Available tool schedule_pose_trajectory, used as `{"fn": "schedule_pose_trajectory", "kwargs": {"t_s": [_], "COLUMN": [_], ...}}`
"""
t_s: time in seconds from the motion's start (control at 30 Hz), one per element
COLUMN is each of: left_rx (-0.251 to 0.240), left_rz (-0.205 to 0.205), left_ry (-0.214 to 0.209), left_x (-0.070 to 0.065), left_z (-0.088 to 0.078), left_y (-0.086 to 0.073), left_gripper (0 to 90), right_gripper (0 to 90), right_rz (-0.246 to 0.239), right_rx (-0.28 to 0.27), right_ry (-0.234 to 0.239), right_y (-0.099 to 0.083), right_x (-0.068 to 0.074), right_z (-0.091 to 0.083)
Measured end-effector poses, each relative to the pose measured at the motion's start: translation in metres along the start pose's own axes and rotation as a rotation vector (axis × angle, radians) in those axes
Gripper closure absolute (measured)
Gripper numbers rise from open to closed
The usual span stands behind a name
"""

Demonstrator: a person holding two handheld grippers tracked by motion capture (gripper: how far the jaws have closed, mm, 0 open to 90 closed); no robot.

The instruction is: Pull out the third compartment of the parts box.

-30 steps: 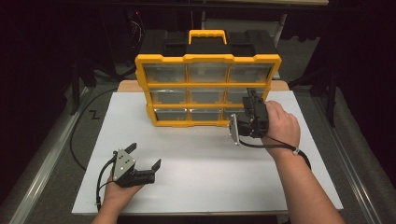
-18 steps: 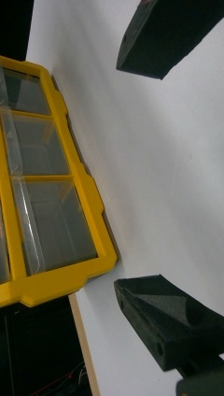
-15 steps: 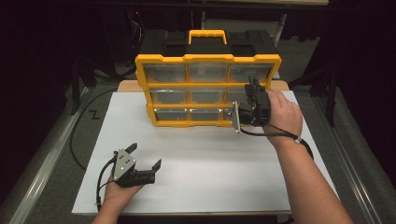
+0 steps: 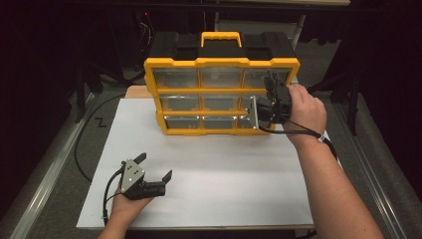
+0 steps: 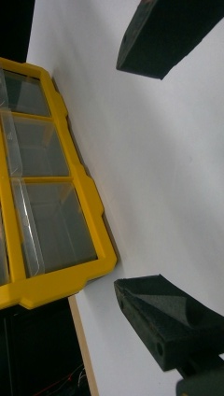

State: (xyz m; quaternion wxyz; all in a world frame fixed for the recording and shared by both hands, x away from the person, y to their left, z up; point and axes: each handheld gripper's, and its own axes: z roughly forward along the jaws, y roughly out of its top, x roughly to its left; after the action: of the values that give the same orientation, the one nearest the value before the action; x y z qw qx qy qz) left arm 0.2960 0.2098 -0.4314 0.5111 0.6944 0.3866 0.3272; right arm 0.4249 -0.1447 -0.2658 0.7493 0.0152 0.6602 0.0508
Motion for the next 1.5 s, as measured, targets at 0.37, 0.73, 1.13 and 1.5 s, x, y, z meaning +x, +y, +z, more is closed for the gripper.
{"fn": "schedule_pose_trajectory", "kwargs": {"t_s": [0.37, 0.73, 1.13, 1.5], "left_rx": [0.000, 0.001, 0.000, -0.001], "left_rz": [0.000, -0.004, -0.008, -0.006], "left_ry": [-0.002, -0.002, -0.006, -0.006], "left_x": [0.000, 0.000, 0.000, -0.001], "left_z": [0.000, -0.001, 0.000, 0.000], "left_y": [0.000, -0.001, 0.000, 0.000], "left_gripper": [0.6, 0.5, 0.6, 0.5], "right_gripper": [76.3, 80.5, 83.7, 84.6], "right_rz": [-0.019, -0.038, -0.066, -0.073], "right_rx": [0.003, -0.005, 0.014, 0.005], "right_ry": [-0.010, -0.031, -0.050, -0.056], "right_y": [0.000, 0.005, 0.005, 0.004], "right_x": [0.001, 0.003, 0.005, 0.005], "right_z": [0.009, 0.013, 0.015, 0.008]}}
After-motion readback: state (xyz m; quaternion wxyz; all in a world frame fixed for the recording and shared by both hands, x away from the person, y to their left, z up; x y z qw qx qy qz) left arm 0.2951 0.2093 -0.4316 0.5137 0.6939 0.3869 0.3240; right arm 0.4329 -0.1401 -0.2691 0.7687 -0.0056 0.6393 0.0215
